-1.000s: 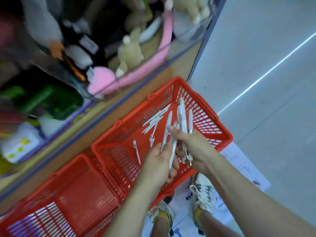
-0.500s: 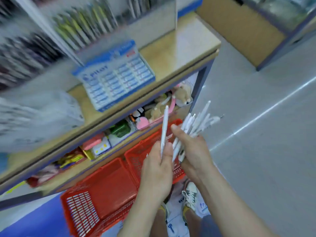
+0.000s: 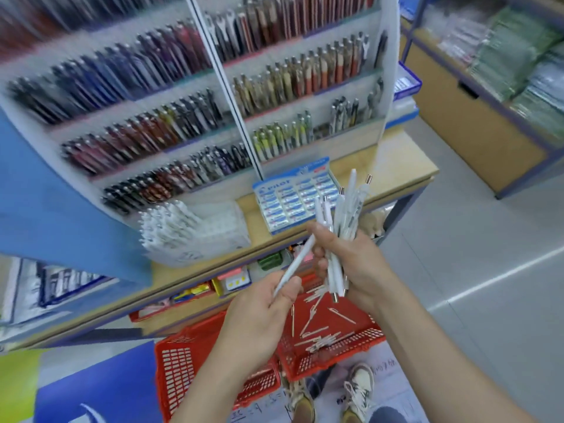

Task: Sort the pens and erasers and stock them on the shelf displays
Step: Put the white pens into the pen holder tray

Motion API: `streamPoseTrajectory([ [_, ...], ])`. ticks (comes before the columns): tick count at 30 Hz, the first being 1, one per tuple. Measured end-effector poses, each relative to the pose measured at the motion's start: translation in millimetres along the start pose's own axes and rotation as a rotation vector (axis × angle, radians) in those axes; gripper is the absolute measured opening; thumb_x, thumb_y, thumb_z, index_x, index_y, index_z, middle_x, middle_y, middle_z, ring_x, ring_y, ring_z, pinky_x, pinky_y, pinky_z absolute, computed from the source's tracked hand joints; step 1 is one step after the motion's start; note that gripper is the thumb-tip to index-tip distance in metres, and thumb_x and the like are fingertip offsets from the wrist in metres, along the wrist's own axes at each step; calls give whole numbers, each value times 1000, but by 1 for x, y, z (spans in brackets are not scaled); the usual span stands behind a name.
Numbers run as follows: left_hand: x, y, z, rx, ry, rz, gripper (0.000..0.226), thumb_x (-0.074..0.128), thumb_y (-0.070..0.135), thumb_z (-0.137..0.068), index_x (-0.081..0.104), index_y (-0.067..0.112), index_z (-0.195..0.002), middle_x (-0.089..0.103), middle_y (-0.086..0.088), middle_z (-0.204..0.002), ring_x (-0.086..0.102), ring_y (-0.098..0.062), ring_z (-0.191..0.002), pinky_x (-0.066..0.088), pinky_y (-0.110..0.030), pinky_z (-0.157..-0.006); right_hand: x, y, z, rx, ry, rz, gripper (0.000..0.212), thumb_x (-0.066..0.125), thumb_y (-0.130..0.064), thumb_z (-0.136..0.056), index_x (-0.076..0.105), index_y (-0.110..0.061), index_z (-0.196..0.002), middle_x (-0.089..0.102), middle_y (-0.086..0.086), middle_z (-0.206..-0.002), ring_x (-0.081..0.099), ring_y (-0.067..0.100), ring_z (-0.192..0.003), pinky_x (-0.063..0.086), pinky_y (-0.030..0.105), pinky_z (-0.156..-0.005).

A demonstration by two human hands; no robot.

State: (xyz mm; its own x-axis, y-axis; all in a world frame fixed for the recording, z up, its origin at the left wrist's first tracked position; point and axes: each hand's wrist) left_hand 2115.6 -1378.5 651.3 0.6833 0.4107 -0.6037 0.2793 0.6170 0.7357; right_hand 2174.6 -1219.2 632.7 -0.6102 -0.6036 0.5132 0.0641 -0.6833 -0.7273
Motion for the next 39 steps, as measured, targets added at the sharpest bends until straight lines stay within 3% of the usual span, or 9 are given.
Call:
streamPoseTrajectory([
  [4, -33, -3, 0, 28, 25, -28, 42, 33, 61, -83, 62, 31, -85, 52, 15, -55, 44, -3, -53, 36, -28, -55, 27, 2, -9, 6, -13, 4, 16, 71, -21, -76, 62, -9, -71, 51, 4, -58, 43, 14, -42, 33, 23, -41],
  [7, -58, -2, -4, -117, 140, 402, 34, 43, 35, -93, 64, 12, -80, 39, 8, -48, 34, -5, -43, 28, -17, -42, 43, 3, -14, 31, -33, 7, 13, 67, -14, -82, 59, -4, -77, 51, 6, -60, 44, 13, -42, 38, 22, -40],
  [9, -77, -7, -8, -190, 212, 544, 17, 50, 16, -95, 64, 8, -87, 45, 0, -51, 42, -8, -43, 34, -16, -42, 55, 5, -17, 41, -50, 36, 9, 65, -8, -85, 58, -2, -83, 53, 8, -63, 44, 15, -44, 39, 23, -40],
  [13, -110, -20, -12, -163, 285, 526, 3, 59, 11, -90, 59, 9, -93, 62, 2, -59, 57, -12, -56, 44, -32, -58, 76, 8, -24, 85, -85, 68, 6, 62, 0, -85, 57, -2, -82, 57, 6, -62, 44, 15, -44, 39, 23, -40],
  [20, -145, -30, -17, -100, 383, 490, 9, 70, 6, -81, 65, 12, -84, 63, -7, -62, 54, -7, -50, 48, -16, -50, 95, 19, -31, 163, -130, 30, 12, 67, -16, -80, 58, -8, -79, 58, 12, -64, 44, 13, -42, 38, 22, -40],
  [26, -157, -35, -28, -177, 432, 553, 9, 62, 15, -88, 65, 7, -88, 65, -8, -62, 56, -10, -51, 48, -17, -50, 98, 17, -47, 22, -155, 243, 14, 63, 3, -85, 61, -6, -75, 62, 18, -73, 45, 15, -44, 40, 24, -43],
  [31, -172, -37, -36, -170, 585, 425, 2, 68, 11, -84, 68, 12, -84, 68, -5, -62, 62, -12, -54, 54, -21, -56, 99, 23, -66, -29, -91, 457, 8, 67, -8, -86, 63, -7, -79, 63, 8, -63, 50, 16, -47, 43, 23, -44],
  [35, -186, -44, -44, -116, 680, 155, 17, 73, 20, -80, 69, 33, -70, 67, 6, -60, 62, -12, -58, 53, -24, -61, 91, 33, -83, -52, 42, 611, 12, 70, -15, -85, 62, -8, -80, 58, 6, -58, 53, 16, -48, 46, 26, -47],
  [39, -181, -47, -57, -68, 634, -145, 7, 68, 22, -84, 71, 26, -81, 67, 8, -68, 63, -12, -66, 50, -25, -66, 83, 38, -100, -97, 128, 777, 13, 70, -17, -84, 60, -10, -79, 56, 8, -59, 55, 23, -49, 50, 34, -52],
])
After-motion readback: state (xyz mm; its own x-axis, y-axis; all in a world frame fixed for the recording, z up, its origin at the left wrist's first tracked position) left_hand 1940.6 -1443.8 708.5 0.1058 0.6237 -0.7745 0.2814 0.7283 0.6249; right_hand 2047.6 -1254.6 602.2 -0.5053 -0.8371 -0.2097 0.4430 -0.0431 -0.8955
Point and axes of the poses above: each hand's wrist, its own z-axis away from the middle knuckle, its own x-axis out of the palm, y = z × x
